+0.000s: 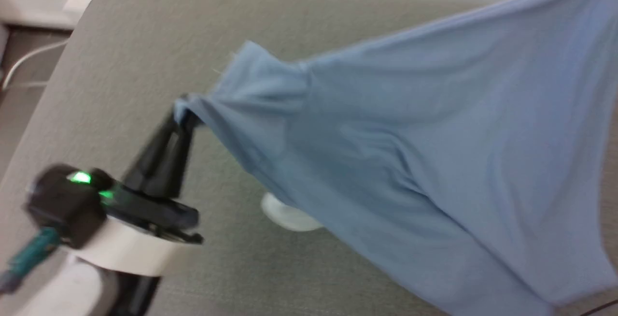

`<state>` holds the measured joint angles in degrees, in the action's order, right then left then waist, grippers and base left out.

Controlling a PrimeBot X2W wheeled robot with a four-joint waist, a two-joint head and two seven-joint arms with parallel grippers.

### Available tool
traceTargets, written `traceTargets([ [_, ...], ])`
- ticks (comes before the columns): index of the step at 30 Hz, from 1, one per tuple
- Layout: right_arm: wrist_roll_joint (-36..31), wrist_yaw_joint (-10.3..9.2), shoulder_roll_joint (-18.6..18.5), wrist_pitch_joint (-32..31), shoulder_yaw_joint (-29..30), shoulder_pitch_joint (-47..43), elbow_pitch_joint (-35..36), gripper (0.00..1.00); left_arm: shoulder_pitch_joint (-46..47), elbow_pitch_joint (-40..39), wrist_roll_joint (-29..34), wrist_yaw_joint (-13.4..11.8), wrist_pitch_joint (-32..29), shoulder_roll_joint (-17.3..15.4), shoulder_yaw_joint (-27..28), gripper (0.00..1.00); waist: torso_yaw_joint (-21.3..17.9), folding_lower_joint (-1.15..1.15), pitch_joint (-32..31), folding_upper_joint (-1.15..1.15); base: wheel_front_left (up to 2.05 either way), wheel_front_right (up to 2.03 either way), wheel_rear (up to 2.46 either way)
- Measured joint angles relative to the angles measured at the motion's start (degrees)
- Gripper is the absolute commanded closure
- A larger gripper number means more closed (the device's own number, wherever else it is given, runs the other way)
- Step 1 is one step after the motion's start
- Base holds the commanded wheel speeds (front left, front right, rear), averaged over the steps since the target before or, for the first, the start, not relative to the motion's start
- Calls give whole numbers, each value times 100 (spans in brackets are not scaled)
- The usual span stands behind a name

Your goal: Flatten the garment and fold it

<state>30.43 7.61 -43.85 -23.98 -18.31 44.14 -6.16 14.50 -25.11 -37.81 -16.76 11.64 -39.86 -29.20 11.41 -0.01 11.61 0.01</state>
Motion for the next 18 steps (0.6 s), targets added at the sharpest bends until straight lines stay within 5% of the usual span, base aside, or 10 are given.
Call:
traceTargets([
  [10, -81, -1, 259, 240, 648, -168, 1047, 100, 822, -578, 18, -73, -277, -719, 905, 100, -797, 0, -636, 0, 0, 0, 0],
  [18, -158, 0, 464, 81, 1185, -216, 1622, 100, 1803, -812, -2, -96, -491, -975, 1475, 100, -1346, 0, -881, 0, 0, 0, 0],
])
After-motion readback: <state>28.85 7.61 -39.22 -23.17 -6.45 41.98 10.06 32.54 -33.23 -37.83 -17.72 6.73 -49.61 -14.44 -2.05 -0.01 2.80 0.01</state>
